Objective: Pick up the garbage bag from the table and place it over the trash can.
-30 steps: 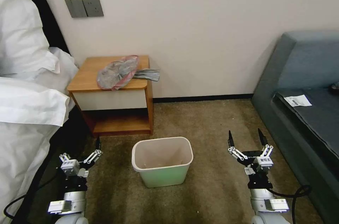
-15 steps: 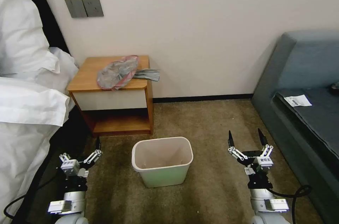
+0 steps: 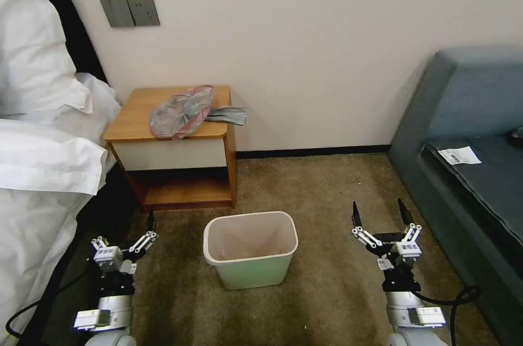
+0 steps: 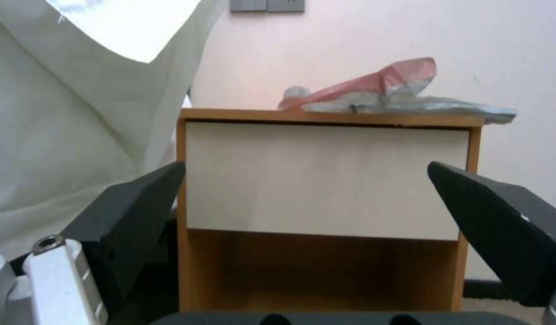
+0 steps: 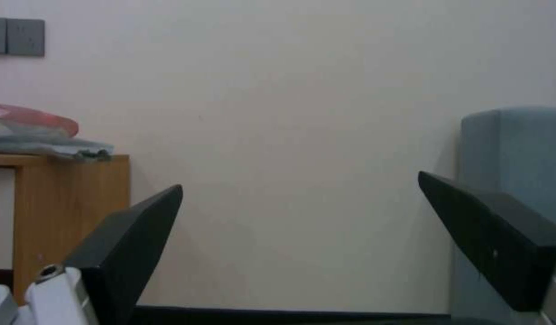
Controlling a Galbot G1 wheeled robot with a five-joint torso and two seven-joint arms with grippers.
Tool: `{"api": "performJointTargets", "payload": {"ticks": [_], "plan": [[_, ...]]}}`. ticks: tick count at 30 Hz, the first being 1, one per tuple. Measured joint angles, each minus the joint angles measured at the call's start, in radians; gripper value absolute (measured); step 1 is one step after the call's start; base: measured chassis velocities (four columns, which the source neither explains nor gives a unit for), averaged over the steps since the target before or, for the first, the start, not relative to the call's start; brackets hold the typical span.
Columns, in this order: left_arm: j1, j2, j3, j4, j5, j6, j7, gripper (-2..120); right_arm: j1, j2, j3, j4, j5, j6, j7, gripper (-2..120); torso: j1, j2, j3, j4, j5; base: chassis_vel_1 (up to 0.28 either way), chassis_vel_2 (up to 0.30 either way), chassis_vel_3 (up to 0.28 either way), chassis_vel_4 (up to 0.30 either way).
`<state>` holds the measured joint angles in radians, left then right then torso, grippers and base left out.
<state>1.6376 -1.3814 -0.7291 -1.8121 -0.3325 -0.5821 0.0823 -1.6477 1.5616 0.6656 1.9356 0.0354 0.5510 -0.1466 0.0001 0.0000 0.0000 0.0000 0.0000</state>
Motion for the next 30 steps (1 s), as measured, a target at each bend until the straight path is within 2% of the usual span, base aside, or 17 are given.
{"api": "performJointTargets", "payload": {"ticks": [30], "plan": [[0.000, 0.000, 0.000, 0.000, 0.000, 0.000, 0.000, 100, 0.000, 0.000, 0.000, 0.000, 0.000, 0.000, 0.000, 100, 0.000, 0.000, 0.000, 0.0000, 0.0000, 0.000, 0.000, 0.000, 0.000]]}}
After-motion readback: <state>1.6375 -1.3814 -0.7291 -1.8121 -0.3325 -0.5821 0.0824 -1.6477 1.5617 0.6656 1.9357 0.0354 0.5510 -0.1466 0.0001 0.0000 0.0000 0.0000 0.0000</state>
